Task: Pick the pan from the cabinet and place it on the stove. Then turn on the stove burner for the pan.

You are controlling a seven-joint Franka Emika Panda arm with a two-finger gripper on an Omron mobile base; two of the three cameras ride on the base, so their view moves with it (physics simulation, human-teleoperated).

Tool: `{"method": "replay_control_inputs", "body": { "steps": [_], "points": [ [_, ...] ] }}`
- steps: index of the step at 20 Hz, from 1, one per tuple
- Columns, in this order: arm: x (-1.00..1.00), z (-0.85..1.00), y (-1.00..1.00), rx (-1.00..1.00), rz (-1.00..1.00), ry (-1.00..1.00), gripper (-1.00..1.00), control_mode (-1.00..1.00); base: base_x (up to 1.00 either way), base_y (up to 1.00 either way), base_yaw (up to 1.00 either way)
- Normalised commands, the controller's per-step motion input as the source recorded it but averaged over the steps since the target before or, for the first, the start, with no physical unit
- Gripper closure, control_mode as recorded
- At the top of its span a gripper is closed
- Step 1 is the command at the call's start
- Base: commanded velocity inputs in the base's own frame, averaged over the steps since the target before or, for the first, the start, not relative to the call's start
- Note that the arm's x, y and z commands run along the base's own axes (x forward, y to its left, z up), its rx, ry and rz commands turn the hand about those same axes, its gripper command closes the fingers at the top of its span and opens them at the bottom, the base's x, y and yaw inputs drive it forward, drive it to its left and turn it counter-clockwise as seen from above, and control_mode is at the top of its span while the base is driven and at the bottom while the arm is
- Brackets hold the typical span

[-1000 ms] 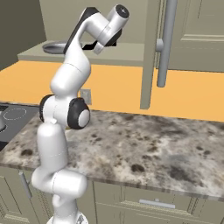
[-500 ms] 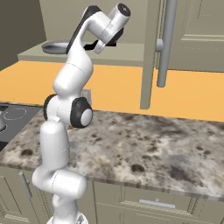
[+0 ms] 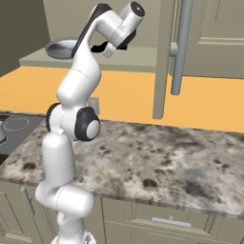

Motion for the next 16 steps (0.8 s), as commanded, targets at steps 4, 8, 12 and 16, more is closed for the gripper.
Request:
{"method": "replay_control_inputs", "body": {
  "steps": [4,8,12,16],
  "points": [
    [-0.21,-0.13,0.06,0.0,0.0,-0.09,1.0,-1.0,0.0,0.0,0.0],
    [-0.3,-0.22,0.08,0.0,0.0,-0.11,1.0,-1.0,0.0,0.0,0.0],
    [-0.41,-0.2,0.07,0.0,0.0,-0.13,1.0,-1.0,0.0,0.0,0.0],
    [-0.45,-0.15,0.08,0.0,-0.01,-0.09,1.0,-1.0,0.0,0.0,0.0]
  ]
}}
